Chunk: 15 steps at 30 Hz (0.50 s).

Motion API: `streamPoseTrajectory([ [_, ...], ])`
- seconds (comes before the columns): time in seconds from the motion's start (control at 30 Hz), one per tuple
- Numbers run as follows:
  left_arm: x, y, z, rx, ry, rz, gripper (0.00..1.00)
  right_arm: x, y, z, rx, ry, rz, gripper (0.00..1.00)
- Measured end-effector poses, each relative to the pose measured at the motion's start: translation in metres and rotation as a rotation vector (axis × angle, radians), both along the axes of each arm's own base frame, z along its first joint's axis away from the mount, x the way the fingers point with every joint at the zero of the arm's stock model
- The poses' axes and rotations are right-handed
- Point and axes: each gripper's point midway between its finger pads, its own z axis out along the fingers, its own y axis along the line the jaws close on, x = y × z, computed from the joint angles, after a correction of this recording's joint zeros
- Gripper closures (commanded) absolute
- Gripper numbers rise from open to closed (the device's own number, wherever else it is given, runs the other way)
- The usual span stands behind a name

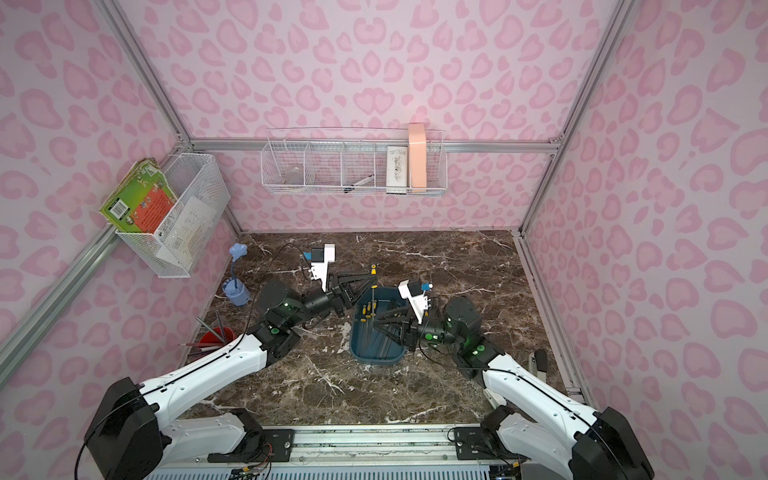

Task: Take the file tool out of the storage box
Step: Pick up the file tool from the storage box.

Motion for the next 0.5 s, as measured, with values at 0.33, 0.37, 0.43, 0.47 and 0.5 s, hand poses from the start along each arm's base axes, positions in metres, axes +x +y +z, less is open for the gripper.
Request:
streamPoseTrajectory([
  [0.33, 0.001, -0.002, -0.005, 0.019, 0.012, 0.001, 1.0, -0.004, 0.018, 0.002, -0.005, 0.007, 0.05, 0.96],
  [0.37, 0.001, -0.002, -0.005, 0.019, 0.011, 0.0, 1.0, -0.004, 0.018, 0.001, -0.008, 0.008, 0.05, 1.0],
  [0.43, 0.001, -0.002, -0.005, 0.019, 0.011, 0.002, 1.0, -0.004, 0.018, 0.001, -0.011, 0.011, 0.041, 1.0],
  [0.47, 0.001, -0.002, -0.005, 0.019, 0.011, 0.003, 1.0, -0.004, 0.017, 0.001, -0.012, 0.008, 0.04, 1.0],
  [0.5, 0.001, -0.001, -0.004, 0.017, 0.011, 0.004, 1.0, -0.005, 0.017, 0.002, -0.013, 0.007, 0.04, 1.0],
])
